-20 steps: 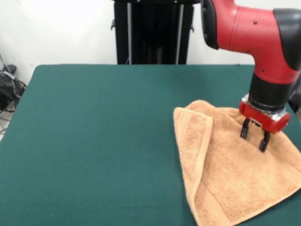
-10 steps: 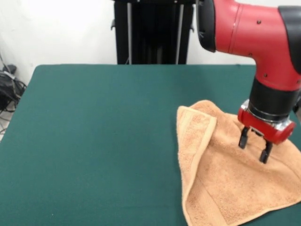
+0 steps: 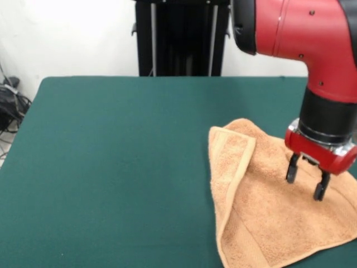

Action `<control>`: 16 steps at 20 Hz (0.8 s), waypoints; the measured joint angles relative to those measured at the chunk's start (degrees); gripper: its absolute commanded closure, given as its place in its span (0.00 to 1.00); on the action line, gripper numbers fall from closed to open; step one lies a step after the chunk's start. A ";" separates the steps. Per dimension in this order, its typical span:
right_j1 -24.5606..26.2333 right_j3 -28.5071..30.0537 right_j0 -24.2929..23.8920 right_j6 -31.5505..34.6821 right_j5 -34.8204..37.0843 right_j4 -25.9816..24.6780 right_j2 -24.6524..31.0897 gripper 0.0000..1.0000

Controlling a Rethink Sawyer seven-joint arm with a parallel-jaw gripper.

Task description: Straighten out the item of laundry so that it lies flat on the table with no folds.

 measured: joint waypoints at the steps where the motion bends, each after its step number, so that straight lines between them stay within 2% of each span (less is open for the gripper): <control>1: -0.35 -0.27 0.00 0.00 0.79 -0.01 -0.04 0.00; 9: -3.29 -1.87 -0.01 0.00 6.43 -0.02 -0.11 0.00; 16: -3.69 -4.06 -0.58 0.00 7.33 -0.04 -0.11 0.00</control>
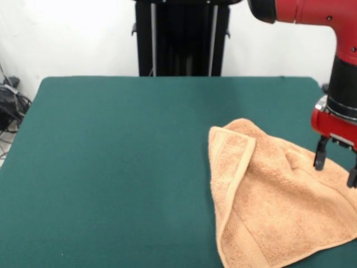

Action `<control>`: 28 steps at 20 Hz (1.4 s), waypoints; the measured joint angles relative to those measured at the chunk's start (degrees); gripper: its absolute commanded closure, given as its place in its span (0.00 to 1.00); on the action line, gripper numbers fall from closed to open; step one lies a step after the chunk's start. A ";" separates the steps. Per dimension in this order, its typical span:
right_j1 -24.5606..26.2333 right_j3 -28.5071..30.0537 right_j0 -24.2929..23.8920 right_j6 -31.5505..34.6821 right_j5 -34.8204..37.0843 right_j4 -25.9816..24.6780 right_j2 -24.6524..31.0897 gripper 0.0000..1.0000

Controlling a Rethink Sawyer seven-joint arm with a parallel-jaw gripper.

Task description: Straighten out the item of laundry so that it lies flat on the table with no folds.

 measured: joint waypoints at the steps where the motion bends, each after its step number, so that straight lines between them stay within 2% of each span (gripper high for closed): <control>1: 0.03 -0.20 -0.12 0.00 0.00 0.00 0.00 0.00; 10: 1.05 -3.09 -1.80 0.00 0.61 -1.79 -1.77 0.00; 14: 1.77 -5.03 -1.81 0.00 3.88 -4.82 -3.97 0.00; 23: 2.21 -10.69 -2.49 0.00 15.99 -10.67 -7.00 0.00; 28: 4.00 -14.59 -3.04 0.00 17.88 -12.60 -7.13 0.00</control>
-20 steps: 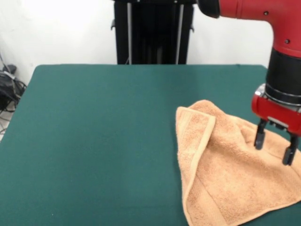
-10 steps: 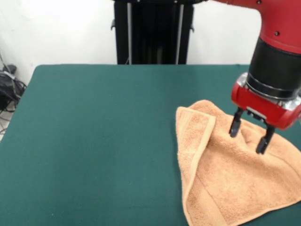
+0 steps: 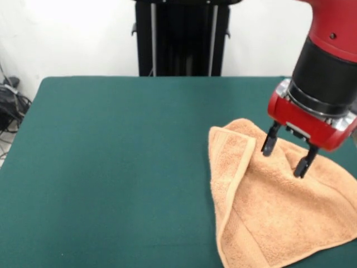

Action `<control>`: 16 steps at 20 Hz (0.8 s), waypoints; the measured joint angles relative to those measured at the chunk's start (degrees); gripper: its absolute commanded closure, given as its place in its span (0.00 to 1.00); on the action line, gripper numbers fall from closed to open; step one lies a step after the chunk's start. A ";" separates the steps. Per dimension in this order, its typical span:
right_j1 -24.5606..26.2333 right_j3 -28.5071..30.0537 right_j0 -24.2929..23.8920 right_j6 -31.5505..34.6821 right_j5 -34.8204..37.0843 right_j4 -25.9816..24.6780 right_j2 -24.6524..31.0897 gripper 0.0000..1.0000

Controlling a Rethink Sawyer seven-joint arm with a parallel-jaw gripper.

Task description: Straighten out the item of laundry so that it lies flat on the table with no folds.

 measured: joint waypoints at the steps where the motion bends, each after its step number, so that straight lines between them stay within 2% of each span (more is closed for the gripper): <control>1: 0.46 -0.73 -0.08 0.00 0.01 -0.33 -0.01 0.00; 6: 2.97 -3.61 -0.64 0.00 0.00 -1.65 0.01 0.00; 16: 6.88 -4.16 -1.47 0.01 -0.75 -1.80 0.00 0.00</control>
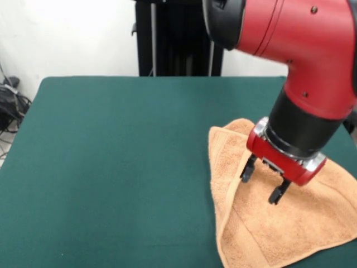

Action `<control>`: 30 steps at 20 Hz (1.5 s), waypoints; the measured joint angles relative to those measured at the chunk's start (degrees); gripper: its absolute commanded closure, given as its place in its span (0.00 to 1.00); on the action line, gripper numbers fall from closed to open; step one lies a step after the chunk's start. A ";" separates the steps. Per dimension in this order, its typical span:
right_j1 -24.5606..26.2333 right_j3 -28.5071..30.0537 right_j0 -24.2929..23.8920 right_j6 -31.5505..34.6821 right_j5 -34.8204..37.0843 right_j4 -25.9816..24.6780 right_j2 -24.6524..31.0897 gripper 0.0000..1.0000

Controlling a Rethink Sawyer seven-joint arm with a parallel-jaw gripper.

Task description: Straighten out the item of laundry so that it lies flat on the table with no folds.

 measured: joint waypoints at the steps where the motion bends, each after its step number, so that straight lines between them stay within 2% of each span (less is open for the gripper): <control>1: 0.18 0.06 0.00 -0.01 -0.29 0.01 0.01 0.00; 4: 0.77 0.76 0.00 -0.01 -2.49 0.25 0.08 0.00; 13: 0.58 6.50 -0.05 -0.01 -15.32 2.39 1.98 0.00; 21: -1.18 12.42 -1.32 -0.01 -20.74 5.08 7.84 0.00; 30: -3.40 17.27 -2.35 -0.01 -22.65 6.30 13.60 0.00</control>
